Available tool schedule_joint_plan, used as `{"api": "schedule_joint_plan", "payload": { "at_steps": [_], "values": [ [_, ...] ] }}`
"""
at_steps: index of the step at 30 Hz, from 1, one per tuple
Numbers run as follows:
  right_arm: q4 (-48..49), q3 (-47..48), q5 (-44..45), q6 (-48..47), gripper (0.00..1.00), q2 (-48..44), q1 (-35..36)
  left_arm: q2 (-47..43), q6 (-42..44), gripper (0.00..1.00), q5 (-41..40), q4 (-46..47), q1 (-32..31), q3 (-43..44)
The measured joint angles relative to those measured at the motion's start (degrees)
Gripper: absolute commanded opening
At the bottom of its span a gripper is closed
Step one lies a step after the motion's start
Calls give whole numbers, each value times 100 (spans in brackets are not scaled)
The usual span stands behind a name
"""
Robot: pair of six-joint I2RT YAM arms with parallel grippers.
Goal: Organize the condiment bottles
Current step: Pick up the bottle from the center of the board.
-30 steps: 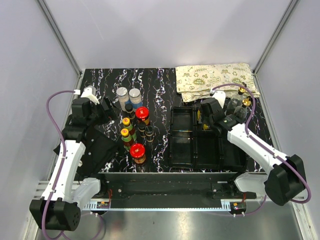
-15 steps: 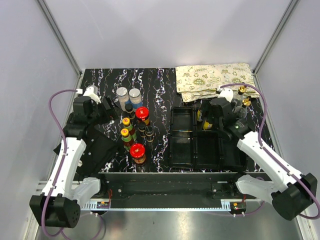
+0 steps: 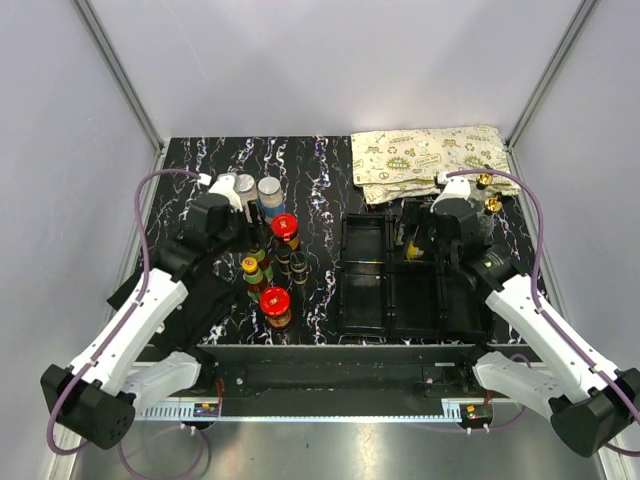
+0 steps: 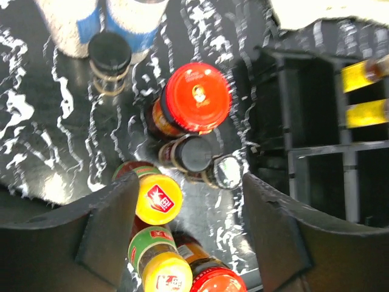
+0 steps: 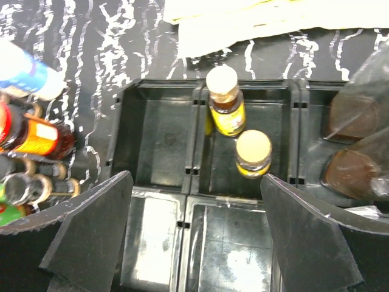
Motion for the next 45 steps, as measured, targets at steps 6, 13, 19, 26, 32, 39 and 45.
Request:
{"api": "schedule_joint_plan", "payload": {
  "at_steps": [6, 13, 19, 26, 32, 39, 45],
  "values": [
    [2, -76, -284, -50, 96, -186, -2, 323, 4, 61, -942, -348, -411, 188],
    [2, -173, -420, -55, 96, -216, -2, 562, 7, 53, -1484, -686, -577, 190],
    [2, -223, -428, -55, 96, -214, -2, 636, 11, 29, -1561, -686, -647, 190],
    [2, -229, -428, -55, 96, -214, -2, 745, 48, 0, -1652, -772, -693, 299],
    [2, -260, -426, -55, 96, -219, -2, 796, 118, 0, -1825, -1099, -710, 492],
    [2, -260, -426, -52, 96, -238, -2, 796, 372, 0, -2061, -1429, -710, 1180],
    [2, -260, -426, -52, 96, -278, -2, 789, 627, 0, -2135, -1556, -708, 1934]
  ]
}}
